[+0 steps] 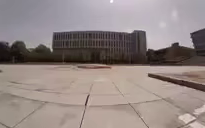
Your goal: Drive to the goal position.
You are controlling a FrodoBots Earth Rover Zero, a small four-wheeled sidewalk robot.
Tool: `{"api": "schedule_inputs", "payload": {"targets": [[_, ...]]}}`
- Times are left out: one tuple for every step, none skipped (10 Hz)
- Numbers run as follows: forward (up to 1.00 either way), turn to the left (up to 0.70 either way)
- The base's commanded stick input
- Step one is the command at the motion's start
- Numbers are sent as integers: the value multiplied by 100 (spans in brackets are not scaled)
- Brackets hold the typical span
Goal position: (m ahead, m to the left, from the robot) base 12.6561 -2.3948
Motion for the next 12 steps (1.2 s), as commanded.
{"api": "schedule_inputs", "payload": {"targets": [[100, -35], [100, -31], [100, -26], [100, -14], [100, -3], [100, 0], [100, -3], [100, -15], [100, -36], [100, -37], [100, -18], [100, 0]]}}
